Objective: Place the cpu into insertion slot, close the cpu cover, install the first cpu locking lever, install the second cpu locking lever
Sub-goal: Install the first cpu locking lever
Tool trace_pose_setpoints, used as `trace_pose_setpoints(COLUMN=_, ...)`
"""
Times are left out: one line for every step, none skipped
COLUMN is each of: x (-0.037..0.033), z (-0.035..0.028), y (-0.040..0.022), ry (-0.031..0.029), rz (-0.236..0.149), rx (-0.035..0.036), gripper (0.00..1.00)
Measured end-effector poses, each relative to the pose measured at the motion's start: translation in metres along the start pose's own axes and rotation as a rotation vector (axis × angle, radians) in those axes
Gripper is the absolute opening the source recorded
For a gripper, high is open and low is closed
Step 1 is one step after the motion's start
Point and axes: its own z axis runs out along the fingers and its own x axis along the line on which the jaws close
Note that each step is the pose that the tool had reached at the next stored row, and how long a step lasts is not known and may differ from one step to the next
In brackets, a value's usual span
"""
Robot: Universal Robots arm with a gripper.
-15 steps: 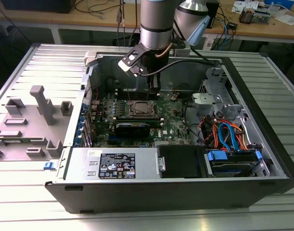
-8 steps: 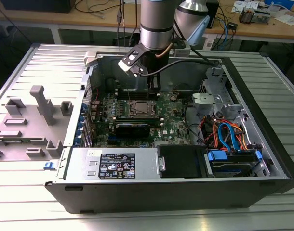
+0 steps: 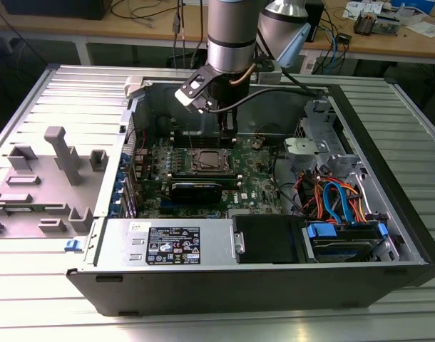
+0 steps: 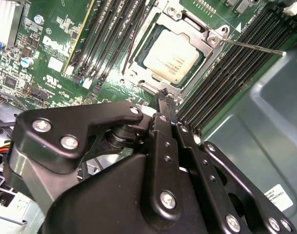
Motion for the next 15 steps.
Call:
trace_pose_setpoints(x=0.0000, z=0.0000, y=-0.0001, ry=0.0005, rz=-0.014, rx=-0.0003, gripper=0.11)
trace_pose_setpoints(x=0.0000, z=0.0000, y=-0.0002, ry=0.0012, rz=-0.035, rx=-0.0006, gripper=0.11)
trace_pose_setpoints(x=0.0000, z=0.0001, y=-0.0003, ry=0.0022, rz=-0.063, rx=-0.0011, gripper=0.11)
trace_pose_setpoints(x=0.0000, z=0.0001, y=-0.0003, ry=0.0033, rz=-0.095, rx=-0.0018, gripper=0.11)
trace_pose_setpoints(x=0.0000, z=0.0000, y=-0.0003, ry=0.0046, rz=-0.138, rx=-0.0024, gripper=0.11)
trace_pose_setpoints(x=0.0000, z=0.0000, y=-0.0003, ry=0.0053, rz=-0.160, rx=-0.0028, gripper=0.11)
trace_pose_setpoints(x=0.0000, z=0.0001, y=-0.0003, ry=0.0060, rz=-0.178, rx=-0.0032, gripper=0.11)
trace_pose_setpoints(x=0.0000, z=0.0001, y=-0.0003, ry=0.0071, rz=-0.212, rx=-0.0037, gripper=0.11)
trace_pose_setpoints(x=0.0000, z=0.0001, y=-0.0004, ry=0.0074, rz=-0.220, rx=-0.0039, gripper=0.11)
trace_pose_setpoints(x=0.0000, z=0.0001, y=-0.0004, ry=0.0074, rz=-0.221, rx=-0.0039, gripper=0.11)
trace_pose_setpoints(x=0.0000, z=0.0000, y=-0.0004, ry=0.0074, rz=-0.221, rx=-0.0038, gripper=0.11)
trace_pose_setpoints(x=0.0000, z=0.0001, y=-0.0004, ry=0.0074, rz=-0.221, rx=-0.0039, gripper=0.11)
trace_pose_setpoints(x=0.0000, z=0.0001, y=-0.0004, ry=0.0074, rz=-0.221, rx=-0.0039, gripper=0.11)
trace_pose_setpoints(x=0.0000, z=0.0001, y=-0.0004, ry=0.0074, rz=-0.221, rx=-0.0039, gripper=0.11)
trace_pose_setpoints(x=0.0000, z=0.0000, y=-0.0004, ry=0.0074, rz=-0.221, rx=-0.0039, gripper=0.11)
